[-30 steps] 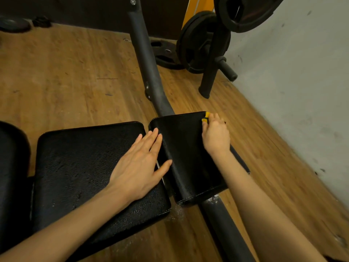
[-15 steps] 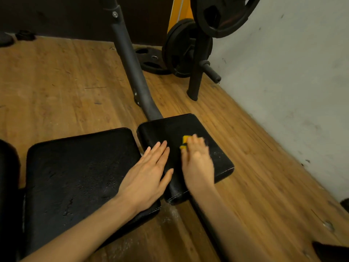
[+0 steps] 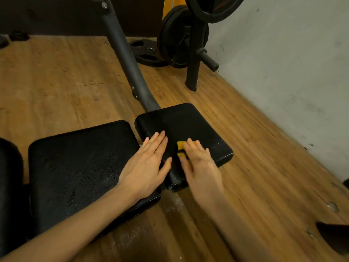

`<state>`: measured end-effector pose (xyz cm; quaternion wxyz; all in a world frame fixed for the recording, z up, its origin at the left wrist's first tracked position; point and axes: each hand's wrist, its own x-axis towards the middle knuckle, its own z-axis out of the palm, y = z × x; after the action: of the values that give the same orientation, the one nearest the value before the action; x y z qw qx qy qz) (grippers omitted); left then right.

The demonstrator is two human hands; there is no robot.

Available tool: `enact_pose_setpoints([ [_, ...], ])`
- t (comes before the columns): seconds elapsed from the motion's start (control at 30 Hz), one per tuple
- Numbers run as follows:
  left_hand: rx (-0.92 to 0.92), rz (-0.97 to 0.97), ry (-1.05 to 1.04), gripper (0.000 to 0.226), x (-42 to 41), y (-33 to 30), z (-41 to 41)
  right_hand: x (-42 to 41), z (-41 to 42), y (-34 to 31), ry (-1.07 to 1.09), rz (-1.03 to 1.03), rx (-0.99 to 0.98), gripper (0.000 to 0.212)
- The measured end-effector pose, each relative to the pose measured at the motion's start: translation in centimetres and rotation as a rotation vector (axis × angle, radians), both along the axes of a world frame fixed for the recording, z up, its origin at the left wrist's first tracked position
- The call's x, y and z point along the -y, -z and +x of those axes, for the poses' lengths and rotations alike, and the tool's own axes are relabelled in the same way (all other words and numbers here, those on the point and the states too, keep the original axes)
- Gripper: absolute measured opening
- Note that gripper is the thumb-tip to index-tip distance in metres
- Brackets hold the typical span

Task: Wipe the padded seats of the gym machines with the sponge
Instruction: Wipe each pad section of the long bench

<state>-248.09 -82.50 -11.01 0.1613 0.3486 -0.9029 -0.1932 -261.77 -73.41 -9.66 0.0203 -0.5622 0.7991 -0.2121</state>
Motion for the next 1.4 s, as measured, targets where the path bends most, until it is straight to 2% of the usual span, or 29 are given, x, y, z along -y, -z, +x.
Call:
enact_pose_setpoints([
  [0.13, -0.011, 0.004, 0.003, 0.063, 0.1, 0.0, 0.0, 3.1, -6.6, -0.6, 0.265, 0.046, 0.033, 0.046],
  [0.2, -0.008, -0.002, 0.001, 0.063, 0.1, 0.1, -0.1, 3.3, -4.4, -0.3, 0.329, 0.027, 0.056, 0.046],
  [0.3, -0.01, 0.0, -0.005, 0.063, 0.2, 0.1, -0.1, 0.2, 1.6, 0.8, 0.157, -0.063, 0.068, 0.044],
  [0.37, -0.007, 0.0, 0.002, 0.062, 0.1, 0.0, -0.1, -1.1, 0.8, 0.5, 0.052, -0.045, 0.039, 0.044],
  [0.5, -0.017, -0.004, 0.002, 0.061, 0.0, 0.0, -0.1, 1.1, -7.0, -0.2, 0.278, 0.016, 0.044, 0.045],
  [0.57, -0.024, -0.004, 0.0, 0.061, 0.0, 0.1, -0.1, 1.5, -5.9, -0.1, 0.351, -0.043, 0.084, 0.044],
  [0.63, -0.022, -0.002, -0.006, 0.061, 0.0, 0.1, -0.2, 0.1, -1.4, 0.9, 0.279, -0.113, 0.096, 0.043],
  [0.7, -0.02, -0.005, -0.008, 0.062, 0.1, 0.2, -0.2, -2.3, 2.4, 1.2, 0.106, -0.151, 0.086, 0.044],
  [0.77, -0.013, 0.001, 0.001, 0.062, 0.1, 0.2, -0.2, -3.4, 1.4, 1.2, 0.022, -0.126, 0.096, 0.046],
  [0.87, -0.021, 0.004, -0.005, 0.061, 0.1, 0.2, -0.2, -1.5, -5.1, 1.2, 0.201, -0.106, 0.108, 0.045],
  [0.97, -0.016, 0.002, -0.006, 0.061, 0.0, 0.1, -0.2, -0.5, -5.4, 1.5, 0.416, -0.234, 0.248, 0.043],
  [1.0, -0.014, 0.004, -0.008, 0.061, 0.0, 0.0, -0.2, -0.8, -3.3, 2.0, 0.402, -0.298, 0.298, 0.044],
  [1.13, -0.003, -0.005, -0.008, 0.061, -0.1, -0.1, -0.2, -4.2, 4.5, 4.7, 0.097, -0.436, 0.419, 0.048],
  [1.17, 0.0, -0.007, -0.007, 0.061, -0.1, -0.1, -0.3, -3.9, 3.8, 5.0, 0.124, -0.483, 0.446, 0.048],
  [1.3, 0.009, -0.01, -0.019, 0.06, -0.2, -0.3, -0.2, -0.2, -3.0, 4.5, 0.5, -0.668, 0.571, 0.044],
  [1.4, 0.012, -0.014, -0.021, 0.06, -0.3, -0.2, -0.3, 0.2, -1.2, 4.3, 0.542, -0.743, 0.657, 0.046],
])
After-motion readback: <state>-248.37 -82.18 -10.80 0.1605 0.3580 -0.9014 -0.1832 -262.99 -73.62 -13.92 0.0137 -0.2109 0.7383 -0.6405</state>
